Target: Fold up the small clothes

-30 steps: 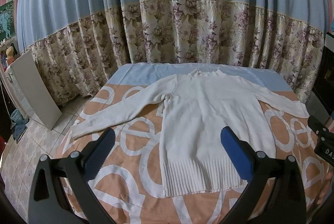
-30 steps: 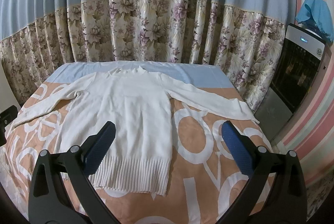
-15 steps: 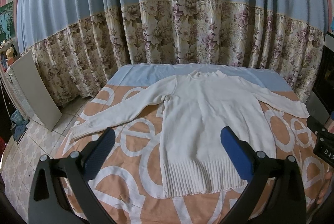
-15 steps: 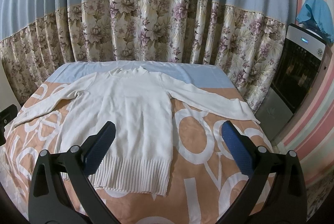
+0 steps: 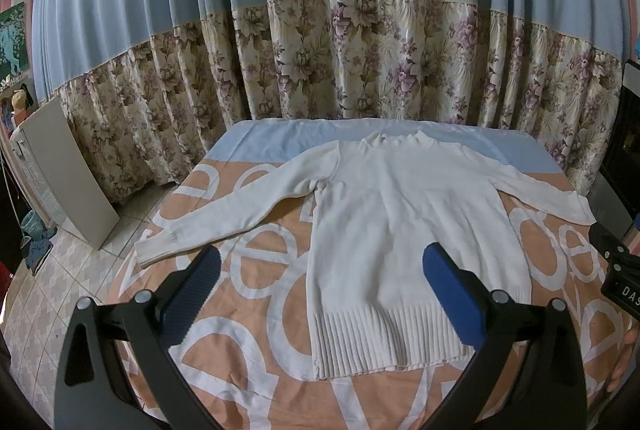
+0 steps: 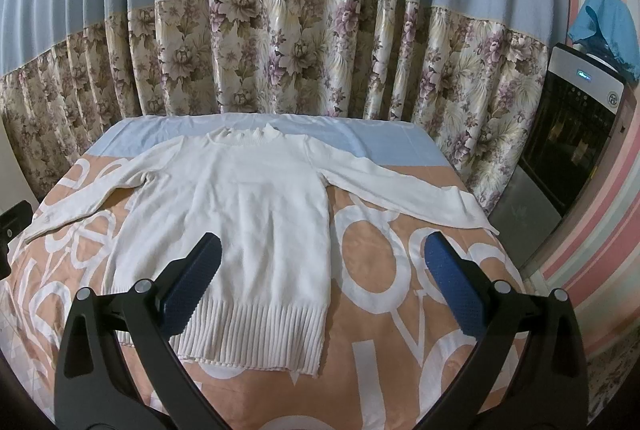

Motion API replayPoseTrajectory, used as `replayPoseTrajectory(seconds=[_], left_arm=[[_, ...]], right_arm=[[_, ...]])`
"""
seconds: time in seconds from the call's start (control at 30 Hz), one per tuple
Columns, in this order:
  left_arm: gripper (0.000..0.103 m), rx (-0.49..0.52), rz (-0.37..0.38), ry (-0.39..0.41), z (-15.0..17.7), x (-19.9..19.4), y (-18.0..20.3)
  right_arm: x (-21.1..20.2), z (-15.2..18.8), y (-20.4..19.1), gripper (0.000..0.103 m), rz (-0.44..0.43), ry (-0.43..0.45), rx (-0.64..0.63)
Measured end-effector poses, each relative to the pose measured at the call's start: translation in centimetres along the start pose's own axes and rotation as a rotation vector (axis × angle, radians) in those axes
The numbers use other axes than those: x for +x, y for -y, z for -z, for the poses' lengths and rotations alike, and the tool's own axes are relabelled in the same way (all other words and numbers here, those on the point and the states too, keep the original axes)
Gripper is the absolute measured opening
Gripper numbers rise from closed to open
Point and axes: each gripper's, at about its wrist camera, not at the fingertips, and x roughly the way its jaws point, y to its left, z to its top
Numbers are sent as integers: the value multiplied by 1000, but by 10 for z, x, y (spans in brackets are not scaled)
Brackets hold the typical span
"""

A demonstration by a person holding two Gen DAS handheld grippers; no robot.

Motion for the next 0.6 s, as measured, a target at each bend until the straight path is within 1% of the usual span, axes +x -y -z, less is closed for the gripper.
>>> replayPoseTrajectory(seconds=[0.13, 0.17, 0.47, 0.6], left_arm=[[101, 1, -1, 0, 1, 0, 0], [101, 1, -1, 1, 1, 0, -1], [101, -3, -4, -11, 7, -1, -1], [101, -11, -6, -16, 11, 8, -11]], right_arm=[[9, 8, -5, 100, 0, -2, -1], [6, 5, -3, 100, -1, -1, 1], [13, 14, -7, 100, -2, -17, -5], [20, 10, -9, 100, -8, -33, -13]])
